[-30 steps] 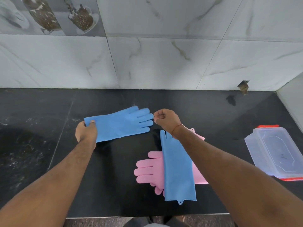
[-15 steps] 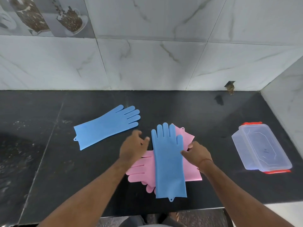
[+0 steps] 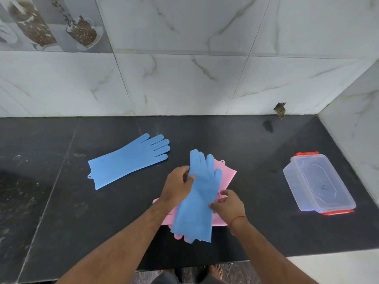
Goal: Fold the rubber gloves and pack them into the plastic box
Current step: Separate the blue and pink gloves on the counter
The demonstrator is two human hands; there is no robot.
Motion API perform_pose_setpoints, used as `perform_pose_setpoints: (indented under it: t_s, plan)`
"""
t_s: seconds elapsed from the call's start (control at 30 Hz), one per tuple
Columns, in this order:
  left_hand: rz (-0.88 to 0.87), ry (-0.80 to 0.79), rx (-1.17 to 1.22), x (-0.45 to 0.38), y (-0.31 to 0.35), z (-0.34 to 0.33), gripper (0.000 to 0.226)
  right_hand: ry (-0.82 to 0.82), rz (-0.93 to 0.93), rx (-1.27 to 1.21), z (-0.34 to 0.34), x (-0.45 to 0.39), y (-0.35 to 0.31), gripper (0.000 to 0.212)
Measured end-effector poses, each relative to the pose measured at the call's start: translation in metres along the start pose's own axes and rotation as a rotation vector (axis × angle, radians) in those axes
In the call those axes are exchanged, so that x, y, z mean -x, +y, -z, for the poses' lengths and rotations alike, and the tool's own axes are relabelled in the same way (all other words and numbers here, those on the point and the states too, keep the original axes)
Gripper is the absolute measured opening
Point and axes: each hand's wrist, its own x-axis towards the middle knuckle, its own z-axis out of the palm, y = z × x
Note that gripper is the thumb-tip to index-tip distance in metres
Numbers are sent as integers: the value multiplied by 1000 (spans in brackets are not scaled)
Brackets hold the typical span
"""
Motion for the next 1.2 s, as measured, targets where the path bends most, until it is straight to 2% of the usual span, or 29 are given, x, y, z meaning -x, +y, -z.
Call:
perform_pose_setpoints:
  t_s: [0.07,0.17,0.33,0.43,0.63,0.73,0.83,0.9,0.97,1.03,1.1,1.2]
  plan:
    - [-43,51,13,-5,1,9,20,-39,6,-142,-8,5,-7,58]
    - [-56,93,54,-19,1,34,19,-106,68,-209,-18,10,-25,47]
    - [35,123,34,-51,-16,93,35,-160,159,-143,-23,15,-46,29]
    - [58,168,42,-66,-34,133,34,-146,196,-91,-20,15,-41,21]
    - [64,222,-128,-91,-74,194,30,-86,189,-36,-8,11,-22,19]
    - [107,263,-127,-101,-91,206,31,-32,203,17,1,7,-18,20]
    - [196,236,-192,-105,-93,193,53,-19,244,146,12,1,-14,26]
    - [209,230,-429,-101,-89,171,68,13,315,274,20,-3,-10,35]
    - [91,266,-592,-84,-79,148,69,50,386,459,28,-8,-8,46]
    - [-113,256,-631,-61,-68,126,63,41,409,619,34,-13,-6,58]
    - [-270,167,-598,-36,-61,106,58,3,399,701,38,-15,-5,68]
    - [-297,-41,-573,-4,-56,86,59,-18,414,804,39,-18,-2,75]
